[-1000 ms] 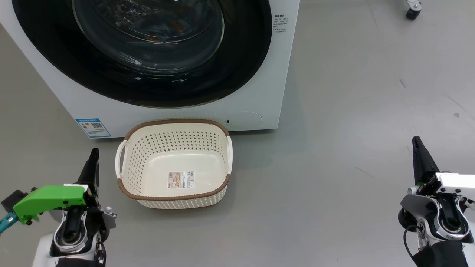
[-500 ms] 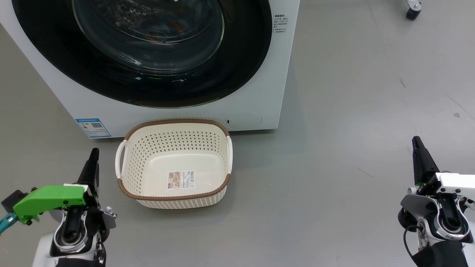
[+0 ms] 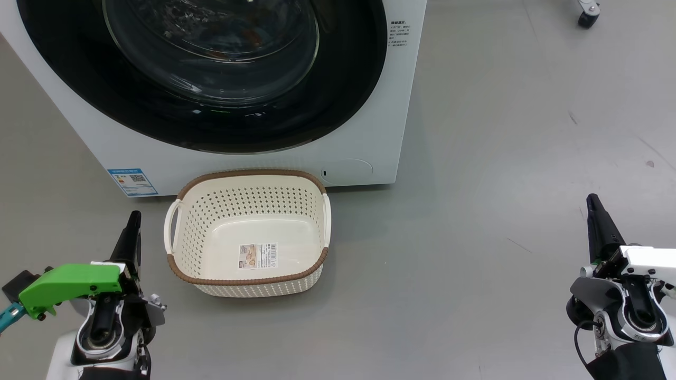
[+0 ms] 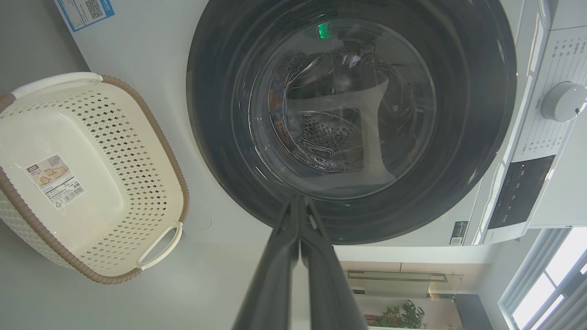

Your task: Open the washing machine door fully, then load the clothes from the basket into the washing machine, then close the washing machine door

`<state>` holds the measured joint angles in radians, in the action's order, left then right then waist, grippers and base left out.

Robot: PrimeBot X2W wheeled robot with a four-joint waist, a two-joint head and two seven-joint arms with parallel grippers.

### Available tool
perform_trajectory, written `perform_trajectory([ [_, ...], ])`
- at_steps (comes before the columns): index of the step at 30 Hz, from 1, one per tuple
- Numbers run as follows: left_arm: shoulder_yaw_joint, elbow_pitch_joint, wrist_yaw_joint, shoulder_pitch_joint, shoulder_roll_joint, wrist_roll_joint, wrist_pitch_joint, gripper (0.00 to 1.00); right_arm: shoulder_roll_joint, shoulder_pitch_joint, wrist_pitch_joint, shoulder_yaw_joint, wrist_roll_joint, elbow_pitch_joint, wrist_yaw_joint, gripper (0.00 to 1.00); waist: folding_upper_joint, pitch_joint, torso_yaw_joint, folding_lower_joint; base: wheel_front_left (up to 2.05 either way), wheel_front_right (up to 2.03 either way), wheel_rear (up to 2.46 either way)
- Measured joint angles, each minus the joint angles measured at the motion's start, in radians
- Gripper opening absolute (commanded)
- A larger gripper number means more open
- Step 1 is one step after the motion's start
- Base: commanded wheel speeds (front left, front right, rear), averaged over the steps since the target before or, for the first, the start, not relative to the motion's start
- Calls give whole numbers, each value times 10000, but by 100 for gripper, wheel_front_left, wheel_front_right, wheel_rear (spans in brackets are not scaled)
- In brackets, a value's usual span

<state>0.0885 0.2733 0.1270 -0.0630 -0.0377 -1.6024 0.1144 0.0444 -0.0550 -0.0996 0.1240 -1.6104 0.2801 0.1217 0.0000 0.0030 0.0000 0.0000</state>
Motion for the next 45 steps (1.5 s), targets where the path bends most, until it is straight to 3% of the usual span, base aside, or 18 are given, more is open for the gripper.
perform_trajectory([
  [45, 0, 0, 0, 0, 2, 0, -2, 0, -6, 0, 0, 6, 2, -2, 0, 0, 0, 0, 0, 0, 0, 0, 0],
])
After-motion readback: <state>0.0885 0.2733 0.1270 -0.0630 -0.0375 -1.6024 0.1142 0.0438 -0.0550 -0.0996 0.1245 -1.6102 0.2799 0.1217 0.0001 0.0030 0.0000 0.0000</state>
